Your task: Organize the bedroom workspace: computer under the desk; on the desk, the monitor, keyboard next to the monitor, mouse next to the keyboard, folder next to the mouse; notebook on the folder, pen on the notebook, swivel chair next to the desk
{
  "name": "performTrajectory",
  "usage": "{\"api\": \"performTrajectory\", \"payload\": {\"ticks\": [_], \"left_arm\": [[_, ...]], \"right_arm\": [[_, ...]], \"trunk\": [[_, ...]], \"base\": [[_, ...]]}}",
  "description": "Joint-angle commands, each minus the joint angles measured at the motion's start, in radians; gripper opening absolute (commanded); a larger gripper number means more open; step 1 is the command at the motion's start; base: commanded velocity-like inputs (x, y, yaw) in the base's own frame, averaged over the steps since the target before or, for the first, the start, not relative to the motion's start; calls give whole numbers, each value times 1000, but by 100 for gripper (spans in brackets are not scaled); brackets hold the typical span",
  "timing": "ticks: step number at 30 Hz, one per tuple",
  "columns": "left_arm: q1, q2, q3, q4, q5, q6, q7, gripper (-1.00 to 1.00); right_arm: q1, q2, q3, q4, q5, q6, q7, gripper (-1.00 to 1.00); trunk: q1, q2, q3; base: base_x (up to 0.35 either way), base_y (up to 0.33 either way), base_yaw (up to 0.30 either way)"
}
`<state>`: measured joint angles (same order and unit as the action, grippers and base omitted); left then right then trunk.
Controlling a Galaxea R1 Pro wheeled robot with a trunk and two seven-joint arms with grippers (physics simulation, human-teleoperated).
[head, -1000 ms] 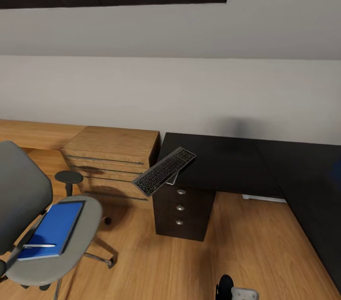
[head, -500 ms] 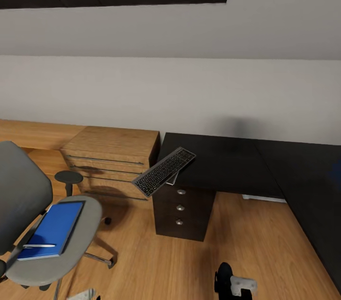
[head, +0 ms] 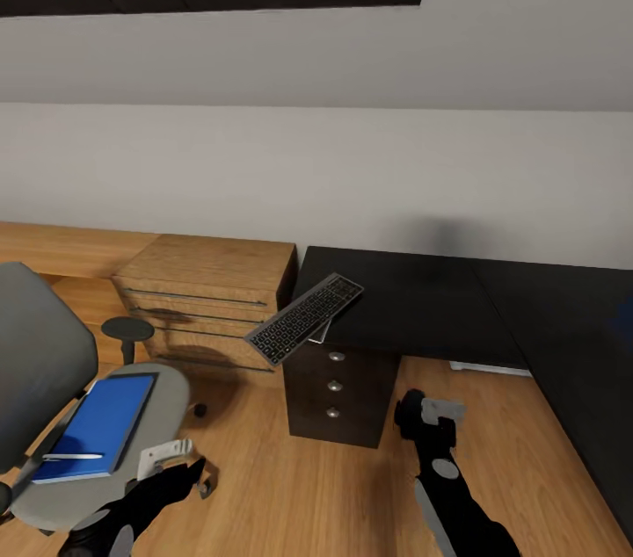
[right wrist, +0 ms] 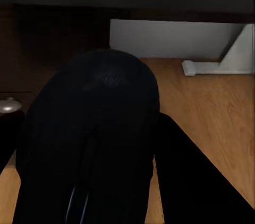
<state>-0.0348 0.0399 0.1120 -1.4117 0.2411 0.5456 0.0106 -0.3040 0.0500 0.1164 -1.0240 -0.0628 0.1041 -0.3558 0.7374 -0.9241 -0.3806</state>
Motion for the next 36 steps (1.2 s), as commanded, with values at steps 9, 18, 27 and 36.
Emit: {"api": "performTrajectory", "payload": {"ticks": [9, 18, 27, 36], "left_arm": [[0, -10, 14, -42, 21, 21, 3, 100], [0, -11, 14, -40, 20, 14, 4, 100], [0, -11, 39, -35, 23, 12, 4, 100], [0, -10, 113, -39, 26, 11, -1, 100]], "right_arm": [[-181, -2, -91, -160, -158, 389, -7, -100], [-182, 0, -80, -165, -161, 399, -3, -100], [-182, 2, -54, -160, -161, 398, 13, -100], [-182, 1, -35, -56, -155, 390, 136, -100]], "trunk": [[0, -1, -1], [0, -1, -1], [0, -1, -1], [0, -1, -1]], "base": [[36, 0, 0], [305, 0, 0], [329, 28, 0], [198, 135, 0]]}}
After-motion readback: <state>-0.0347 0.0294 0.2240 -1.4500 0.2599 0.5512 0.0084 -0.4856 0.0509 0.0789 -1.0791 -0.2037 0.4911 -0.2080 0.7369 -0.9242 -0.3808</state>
